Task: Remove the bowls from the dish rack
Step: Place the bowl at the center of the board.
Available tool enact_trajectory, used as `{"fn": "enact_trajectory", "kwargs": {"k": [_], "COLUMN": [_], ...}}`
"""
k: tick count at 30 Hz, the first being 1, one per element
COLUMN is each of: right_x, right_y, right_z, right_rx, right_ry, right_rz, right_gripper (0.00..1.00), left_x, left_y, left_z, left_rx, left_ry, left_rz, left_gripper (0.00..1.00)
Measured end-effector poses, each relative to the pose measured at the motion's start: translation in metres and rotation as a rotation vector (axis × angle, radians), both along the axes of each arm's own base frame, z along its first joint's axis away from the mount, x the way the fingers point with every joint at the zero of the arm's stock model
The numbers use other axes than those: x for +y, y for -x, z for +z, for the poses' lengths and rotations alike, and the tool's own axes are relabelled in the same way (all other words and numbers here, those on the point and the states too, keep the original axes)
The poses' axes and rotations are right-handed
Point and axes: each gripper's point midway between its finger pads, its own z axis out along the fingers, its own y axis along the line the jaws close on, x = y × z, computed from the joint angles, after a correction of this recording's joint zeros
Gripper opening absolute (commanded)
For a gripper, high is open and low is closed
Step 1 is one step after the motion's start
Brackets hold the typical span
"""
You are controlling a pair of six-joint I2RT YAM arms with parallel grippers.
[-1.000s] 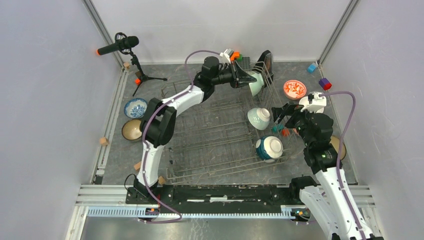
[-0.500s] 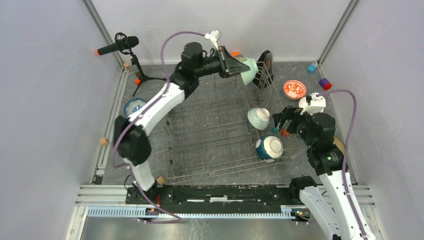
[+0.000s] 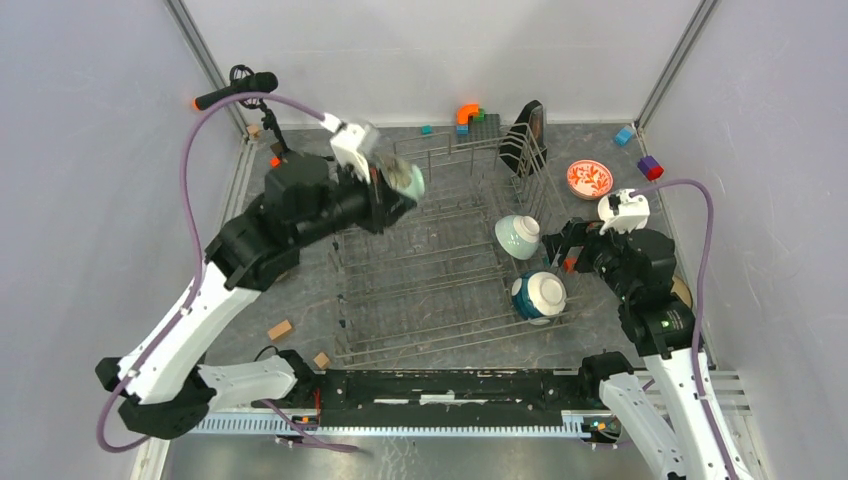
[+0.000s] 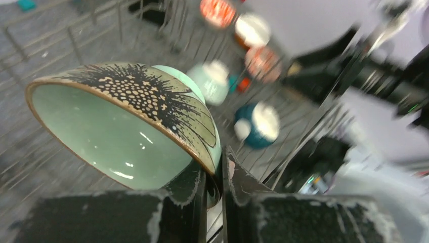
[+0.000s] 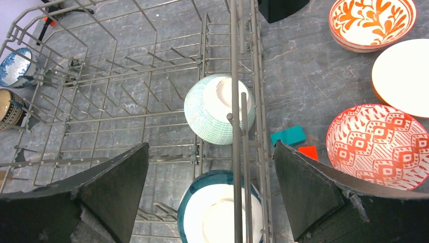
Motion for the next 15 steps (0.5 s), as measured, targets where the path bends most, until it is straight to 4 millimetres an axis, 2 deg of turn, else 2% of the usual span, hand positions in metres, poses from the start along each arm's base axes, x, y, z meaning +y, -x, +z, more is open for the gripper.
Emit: {"fn": "enact_trajectory", "kwargs": {"k": [4,9,12,15], "right_x": [0.001,0.003,0.001,0.003], "right_y": [-0.001,-0.011,-0.022,-0.030], "right_z": [-0.005,-0.014,-0.022,-0.024], "right_rx": [0.017,0.046,0.073,0.079], "right_ry": [0.010,0.046,0.080,0.100], "right_rz": [0.010,0.021,0.012,0.008], "right_gripper": [0.97,0.93,0.89,0.84], "left_x": [0.012,0.034,0.043,0.053], "left_y": [0.032,0.044,0.047,0.050], "left_z": [-0.048,-0.102,-0.121,-0.129], "left_rx": [0.012,0.038,0.046,0.039], "left_ry": [-0.256,-0.493,-0.546,-0.549], "left_rz": [0.004,0.042,0.055,0.070], "left_gripper": [0.02,0.02,0.02,0.02]}}
